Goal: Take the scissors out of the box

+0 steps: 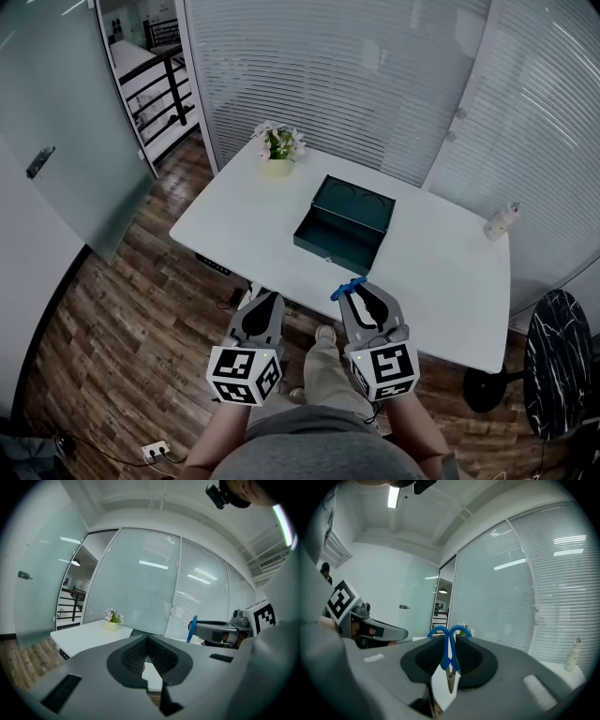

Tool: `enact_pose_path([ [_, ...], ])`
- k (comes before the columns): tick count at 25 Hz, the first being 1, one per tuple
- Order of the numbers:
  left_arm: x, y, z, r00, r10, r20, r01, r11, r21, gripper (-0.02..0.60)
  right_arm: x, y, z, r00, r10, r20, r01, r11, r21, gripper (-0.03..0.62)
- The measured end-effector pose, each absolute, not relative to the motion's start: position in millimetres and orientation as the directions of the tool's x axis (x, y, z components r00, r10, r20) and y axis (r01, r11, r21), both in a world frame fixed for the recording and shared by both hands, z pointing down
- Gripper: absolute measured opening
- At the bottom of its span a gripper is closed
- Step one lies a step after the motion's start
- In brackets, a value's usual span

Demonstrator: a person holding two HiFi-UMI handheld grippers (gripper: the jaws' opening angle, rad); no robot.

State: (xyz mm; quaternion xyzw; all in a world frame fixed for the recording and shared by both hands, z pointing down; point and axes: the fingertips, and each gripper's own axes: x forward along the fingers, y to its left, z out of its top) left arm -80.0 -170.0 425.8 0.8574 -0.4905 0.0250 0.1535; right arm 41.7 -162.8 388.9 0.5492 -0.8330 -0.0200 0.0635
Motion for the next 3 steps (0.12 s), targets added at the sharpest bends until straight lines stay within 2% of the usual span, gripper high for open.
enact_pose_path([
  [3,-80.2,-171.6,425.4,0.518,-0.834,0.193,-0.849,-0.472,0.238,0.005,39.3,-164.0,388.1,-0.394,-0.915,0.084,-0.909,0.401,0.111,0.086],
])
